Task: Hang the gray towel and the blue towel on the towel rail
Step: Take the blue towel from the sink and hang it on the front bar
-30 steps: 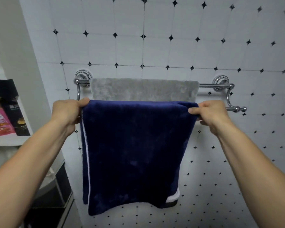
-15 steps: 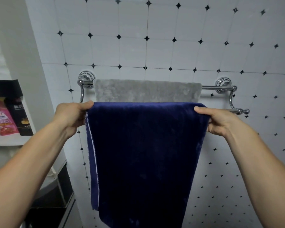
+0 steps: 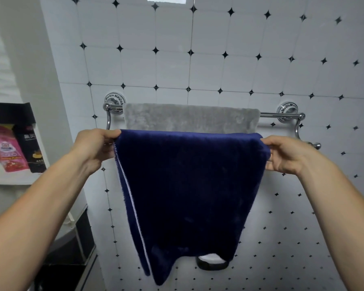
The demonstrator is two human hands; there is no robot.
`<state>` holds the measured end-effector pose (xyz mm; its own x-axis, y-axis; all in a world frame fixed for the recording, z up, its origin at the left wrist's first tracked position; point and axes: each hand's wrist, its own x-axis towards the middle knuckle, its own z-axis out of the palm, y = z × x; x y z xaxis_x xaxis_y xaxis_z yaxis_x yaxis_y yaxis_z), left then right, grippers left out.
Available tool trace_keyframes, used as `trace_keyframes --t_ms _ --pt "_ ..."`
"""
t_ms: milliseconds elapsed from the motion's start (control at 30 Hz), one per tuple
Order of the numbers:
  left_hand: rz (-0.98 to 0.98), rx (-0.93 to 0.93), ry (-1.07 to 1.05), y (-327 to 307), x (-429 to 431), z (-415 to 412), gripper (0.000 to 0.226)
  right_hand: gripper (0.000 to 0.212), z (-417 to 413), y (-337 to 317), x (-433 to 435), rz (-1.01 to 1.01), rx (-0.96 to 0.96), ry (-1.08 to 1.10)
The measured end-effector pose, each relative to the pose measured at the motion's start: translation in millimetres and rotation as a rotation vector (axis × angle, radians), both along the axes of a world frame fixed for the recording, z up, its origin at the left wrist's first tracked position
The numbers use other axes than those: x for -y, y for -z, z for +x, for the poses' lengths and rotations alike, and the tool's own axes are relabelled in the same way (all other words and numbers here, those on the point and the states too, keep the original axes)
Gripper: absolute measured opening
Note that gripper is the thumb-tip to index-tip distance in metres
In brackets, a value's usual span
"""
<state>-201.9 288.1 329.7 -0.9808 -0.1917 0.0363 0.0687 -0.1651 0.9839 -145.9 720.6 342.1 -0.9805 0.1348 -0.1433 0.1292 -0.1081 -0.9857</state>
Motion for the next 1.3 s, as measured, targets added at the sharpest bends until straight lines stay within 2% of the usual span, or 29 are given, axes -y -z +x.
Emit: trace_keyframes --t_ms 100,167,267,333,433,567,733,867,967,1133,1300 --pt "-0.017 0.049 0.039 7.6 -9.6 0.2 0.008 0.018 1.2 5.8 7.3 0.032 0.056 -0.108" --pt "-0.042 0.048 -0.020 8.0 -11.2 -2.1 0.014 0.020 1.0 6.2 9.9 0.025 0.059 -0.063" --pt "-0.043 0.030 -0.073 3.9 -6.4 -8.7 0.020 0.004 3.3 5.0 -1.0 -0.008 0.064 0.078" --pt "-0.062 0.020 -0.066 2.5 -6.2 -10.9 0.022 0.014 4.3 8.0 -7.3 0.025 0.075 0.118" --pt "-0.141 0.010 -0.080 4.4 -13.4 -7.5 0.012 0.011 6.2 12.2 -7.1 0.171 0.070 0.136" --pt "-0.247 -0.018 -0.084 9.9 -17.9 -2.1 0.008 0.006 7.2 11.6 2.8 0.168 0.058 0.080" --pt "-0.313 -0.054 -0.167 5.3 -14.6 3.9 0.011 0.019 2.2 17.1 2.9 0.200 -0.027 0.172" --pt "-0.330 -0.032 -0.149 -0.5 -13.0 4.7 0.011 0.041 3.2 9.4 5.0 0.238 -0.178 0.329" --pt "-0.346 -0.056 -0.165 -5.7 -14.6 0.6 0.014 0.034 0.5 -1.7 15.0 0.318 -0.249 0.416" --pt "-0.389 -0.103 -0.180 1.4 -18.3 -1.8 0.017 0.035 -2.6 -4.3 28.4 0.439 -0.225 0.443" --pt "-0.370 -0.153 -0.082 32.8 -20.2 11.9 0.027 0.034 -0.1 8.1 30.9 0.460 -0.234 0.447"
